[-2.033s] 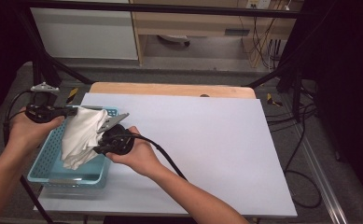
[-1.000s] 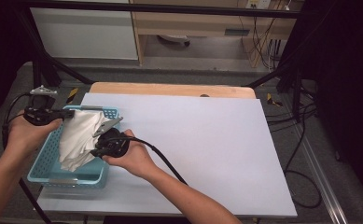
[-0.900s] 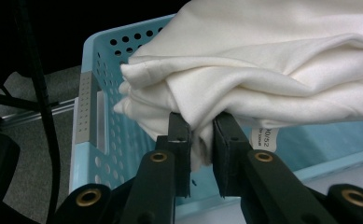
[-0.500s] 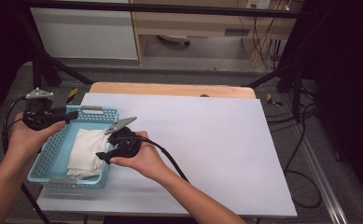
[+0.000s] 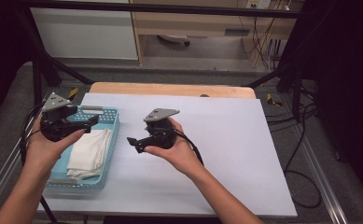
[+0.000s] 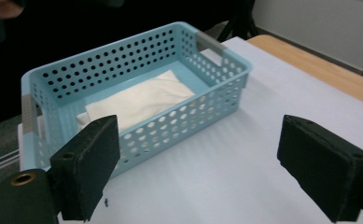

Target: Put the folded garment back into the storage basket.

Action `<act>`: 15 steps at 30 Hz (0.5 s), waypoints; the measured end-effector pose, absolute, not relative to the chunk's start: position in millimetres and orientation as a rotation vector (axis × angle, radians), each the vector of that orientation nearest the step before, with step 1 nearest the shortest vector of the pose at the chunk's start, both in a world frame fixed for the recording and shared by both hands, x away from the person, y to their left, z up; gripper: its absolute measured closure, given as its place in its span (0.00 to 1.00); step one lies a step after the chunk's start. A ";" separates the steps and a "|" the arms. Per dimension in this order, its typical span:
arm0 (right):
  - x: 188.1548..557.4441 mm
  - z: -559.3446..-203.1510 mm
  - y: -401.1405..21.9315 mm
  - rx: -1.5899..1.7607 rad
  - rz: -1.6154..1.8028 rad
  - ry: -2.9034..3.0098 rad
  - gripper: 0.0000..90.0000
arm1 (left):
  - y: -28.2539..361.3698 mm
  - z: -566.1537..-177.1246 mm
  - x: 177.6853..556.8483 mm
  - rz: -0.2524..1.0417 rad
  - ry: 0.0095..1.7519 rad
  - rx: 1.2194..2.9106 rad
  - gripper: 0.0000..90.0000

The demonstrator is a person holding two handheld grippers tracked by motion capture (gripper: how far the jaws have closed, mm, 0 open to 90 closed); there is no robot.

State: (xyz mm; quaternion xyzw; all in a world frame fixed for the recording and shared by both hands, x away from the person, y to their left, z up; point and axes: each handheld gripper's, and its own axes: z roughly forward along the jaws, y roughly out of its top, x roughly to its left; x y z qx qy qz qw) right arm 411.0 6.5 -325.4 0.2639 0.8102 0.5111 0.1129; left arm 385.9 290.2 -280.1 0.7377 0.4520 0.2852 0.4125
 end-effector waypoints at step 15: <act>416.5 -308.3 -47.8 0.874 1.547 2.176 0.07 | 245.0 -311.1 363.0 0.633 1.057 1.870 0.09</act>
